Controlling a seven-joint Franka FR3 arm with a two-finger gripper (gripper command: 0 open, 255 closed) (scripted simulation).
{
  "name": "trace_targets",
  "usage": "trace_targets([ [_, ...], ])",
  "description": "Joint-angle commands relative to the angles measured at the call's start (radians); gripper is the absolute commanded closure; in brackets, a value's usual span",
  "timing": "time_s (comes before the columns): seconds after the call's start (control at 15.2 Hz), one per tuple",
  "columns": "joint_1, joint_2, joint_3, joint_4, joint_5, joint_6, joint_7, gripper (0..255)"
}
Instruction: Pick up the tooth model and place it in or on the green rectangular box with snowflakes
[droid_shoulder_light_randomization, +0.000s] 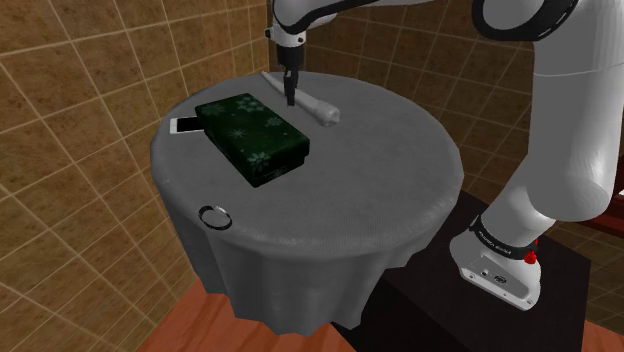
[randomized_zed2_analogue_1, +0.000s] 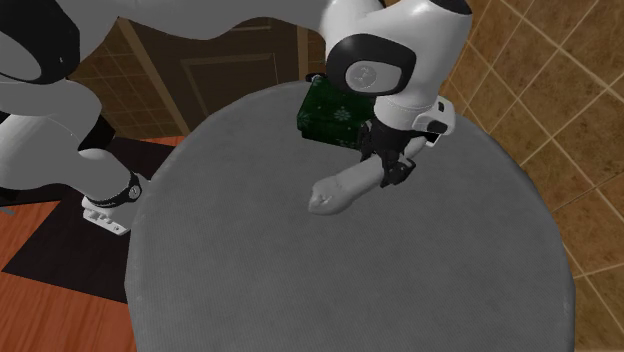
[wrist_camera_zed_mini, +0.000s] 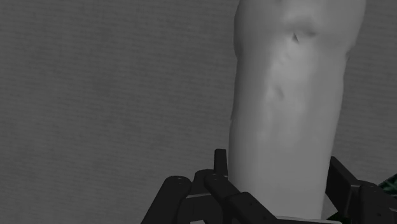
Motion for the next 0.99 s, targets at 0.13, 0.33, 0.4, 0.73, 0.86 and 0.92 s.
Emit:
trace_targets([
  [0.13, 0.001, -0.014, 0.001, 0.033, 0.001, -0.047, -0.001, 255],
  [0.33, 0.001, -0.019, 0.001, 0.066, 0.002, -0.084, -0.003, 255],
  [0.4, 0.001, -0.02, 0.001, 0.078, 0.002, -0.097, -0.003, 255],
  [0.73, 0.003, -0.022, 0.001, 0.143, 0.003, -0.164, -0.006, 255],
  [0.86, 0.003, -0.02, 0.002, 0.172, 0.003, -0.191, -0.007, 255],
  [0.92, 0.004, -0.019, 0.002, 0.187, 0.003, -0.205, -0.007, 255],
])
